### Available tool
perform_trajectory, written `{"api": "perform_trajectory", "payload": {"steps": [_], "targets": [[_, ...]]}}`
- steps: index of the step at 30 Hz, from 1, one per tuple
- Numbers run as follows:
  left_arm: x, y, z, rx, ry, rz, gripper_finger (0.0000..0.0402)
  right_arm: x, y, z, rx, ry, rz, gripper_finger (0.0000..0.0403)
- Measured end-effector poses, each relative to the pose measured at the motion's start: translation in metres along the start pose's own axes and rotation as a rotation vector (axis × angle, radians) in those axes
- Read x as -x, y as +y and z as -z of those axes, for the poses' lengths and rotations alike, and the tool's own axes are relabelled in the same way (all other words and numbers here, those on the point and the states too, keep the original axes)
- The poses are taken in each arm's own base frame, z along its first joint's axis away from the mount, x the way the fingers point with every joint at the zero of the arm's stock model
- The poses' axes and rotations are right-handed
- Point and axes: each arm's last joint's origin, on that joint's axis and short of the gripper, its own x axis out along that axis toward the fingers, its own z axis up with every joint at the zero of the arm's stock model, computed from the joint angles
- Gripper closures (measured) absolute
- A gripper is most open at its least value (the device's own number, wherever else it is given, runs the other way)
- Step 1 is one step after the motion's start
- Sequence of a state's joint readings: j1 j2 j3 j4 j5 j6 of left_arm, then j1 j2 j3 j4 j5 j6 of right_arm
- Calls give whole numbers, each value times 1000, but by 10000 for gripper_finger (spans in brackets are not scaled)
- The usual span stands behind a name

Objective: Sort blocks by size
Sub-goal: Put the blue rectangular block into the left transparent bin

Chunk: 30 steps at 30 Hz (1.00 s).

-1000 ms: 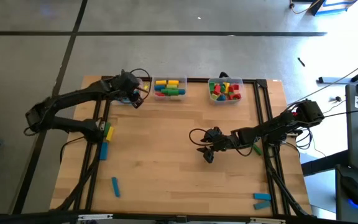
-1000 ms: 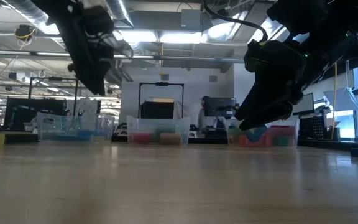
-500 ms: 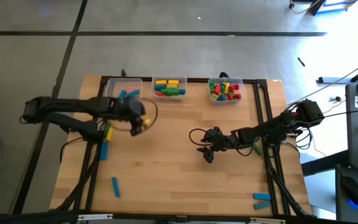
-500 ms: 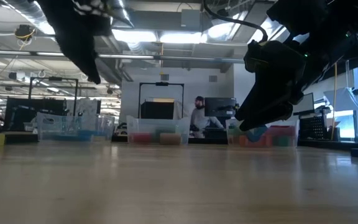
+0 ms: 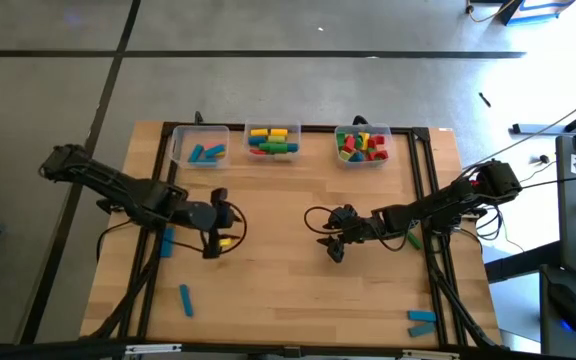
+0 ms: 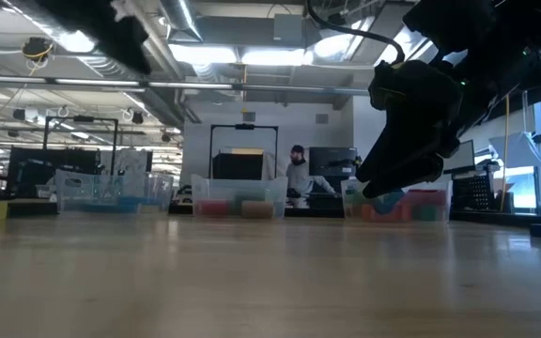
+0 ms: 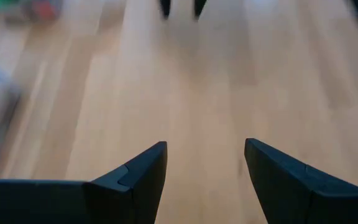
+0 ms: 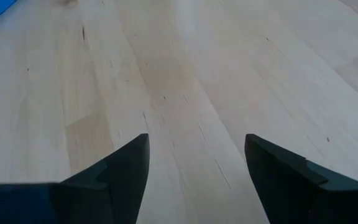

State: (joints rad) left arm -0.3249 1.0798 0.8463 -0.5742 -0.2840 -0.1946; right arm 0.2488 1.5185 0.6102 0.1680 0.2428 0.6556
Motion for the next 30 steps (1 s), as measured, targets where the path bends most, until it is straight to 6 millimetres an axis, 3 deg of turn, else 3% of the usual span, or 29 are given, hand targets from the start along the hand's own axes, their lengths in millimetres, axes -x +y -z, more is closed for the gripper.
{"api": "perform_trajectory", "payload": {"steps": [6,17,23,30], "targets": [[4,-15,-10,-28,-123,96,190,0,0,0,10,9,-13,146],[-5,-85,0,-238,-34,255,190,0,0,1,33,14,-12,146],[5,-118,23,-198,185,325,190,0,0,1,37,15,-11,146],[26,-139,49,-169,300,368,190,0,0,1,37,15,-11,146]]}}
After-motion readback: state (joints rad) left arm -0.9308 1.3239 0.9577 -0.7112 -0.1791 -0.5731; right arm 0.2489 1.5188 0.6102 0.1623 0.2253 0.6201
